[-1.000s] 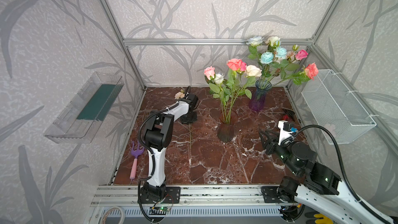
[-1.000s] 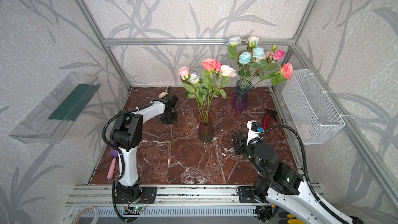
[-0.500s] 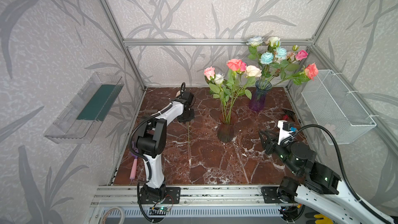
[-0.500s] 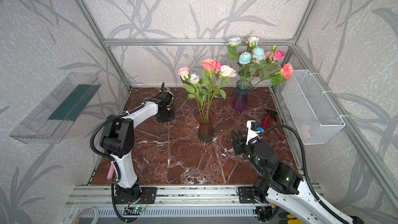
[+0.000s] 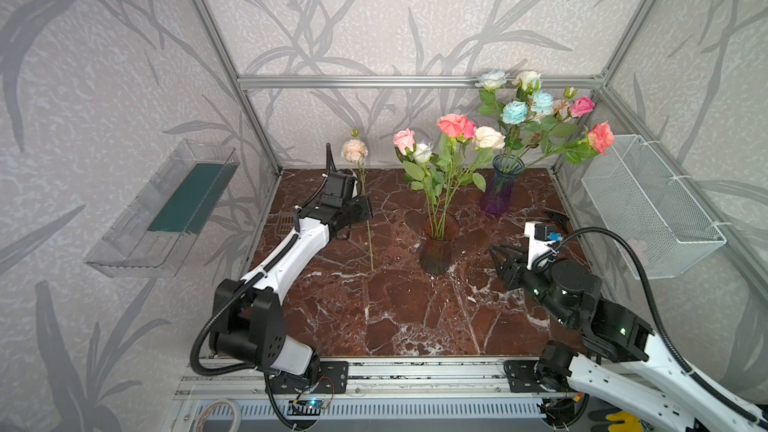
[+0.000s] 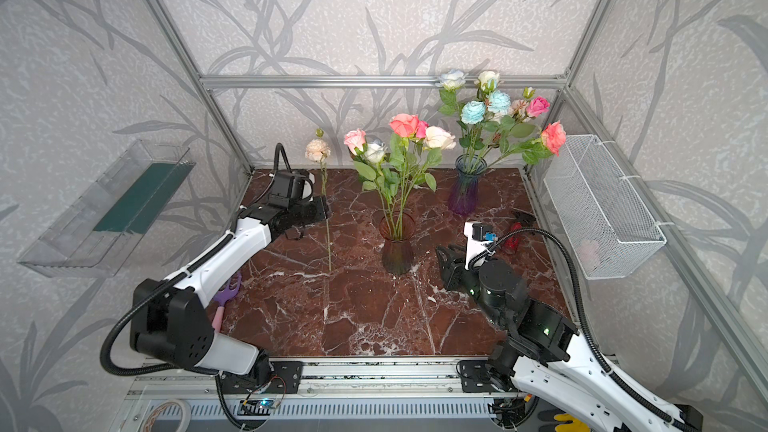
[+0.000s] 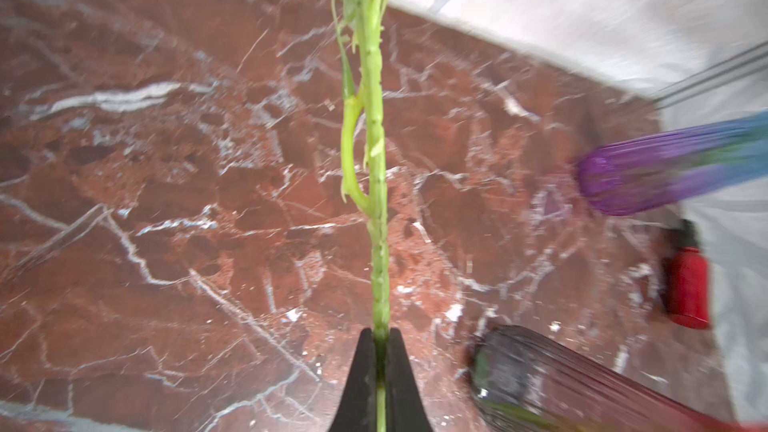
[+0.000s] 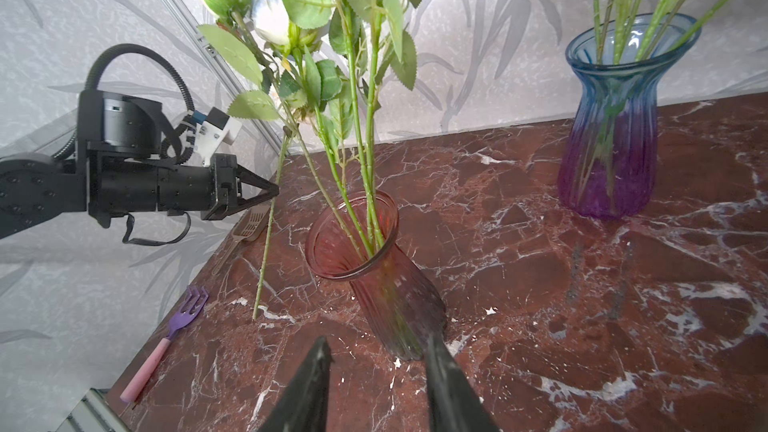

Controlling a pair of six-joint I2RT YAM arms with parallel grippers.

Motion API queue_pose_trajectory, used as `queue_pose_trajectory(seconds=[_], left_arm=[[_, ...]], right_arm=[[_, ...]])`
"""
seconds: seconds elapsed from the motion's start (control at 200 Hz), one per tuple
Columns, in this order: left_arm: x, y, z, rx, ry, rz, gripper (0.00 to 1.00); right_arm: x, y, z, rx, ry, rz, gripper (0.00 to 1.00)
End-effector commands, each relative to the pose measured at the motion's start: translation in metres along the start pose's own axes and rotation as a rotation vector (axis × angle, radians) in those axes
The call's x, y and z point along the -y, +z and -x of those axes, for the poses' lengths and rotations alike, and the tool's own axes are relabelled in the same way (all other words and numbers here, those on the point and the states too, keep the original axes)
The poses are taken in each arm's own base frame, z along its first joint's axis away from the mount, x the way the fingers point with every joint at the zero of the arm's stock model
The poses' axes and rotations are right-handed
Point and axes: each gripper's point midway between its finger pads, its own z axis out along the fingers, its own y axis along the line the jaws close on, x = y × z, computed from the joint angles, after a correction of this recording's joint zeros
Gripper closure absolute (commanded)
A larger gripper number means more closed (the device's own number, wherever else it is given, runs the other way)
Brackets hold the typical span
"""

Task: Arrange the flowers into the vase
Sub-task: 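Close the left gripper on the cream rose stem and lift it upright, then hold the cream rose up with left while right grasps its stem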

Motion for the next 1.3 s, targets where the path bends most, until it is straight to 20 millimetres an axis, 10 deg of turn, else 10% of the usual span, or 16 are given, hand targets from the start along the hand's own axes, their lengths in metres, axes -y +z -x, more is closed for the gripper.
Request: queue_pose_trajectory(seconds=[0.0,0.465,0.825,1.295], left_arm=[[0.047,-0.043,0.038,0.192,0.036,-0.221,1.00],[0.155,-0.190,0.028,0.414,0.324,-0.782,1.00],[0.187,-0.195,-0.011,0.321,0.428,-0.873,1.00],[0.189,-0.192,-0.010,0.326,0.395,-0.886,1.00]], right_arm=[[-0.015,-0.001,0.015,0.016,0.024,0.054,0.62],[-0.065,0.028,0.030,-0.048,-0.041,0.167,0.61],[-0.147,0.062,0.042,-0.096,-0.201,0.334,0.57],[-0.185,0.103,0.021,-0.179,-0.183,0.417,0.57]])
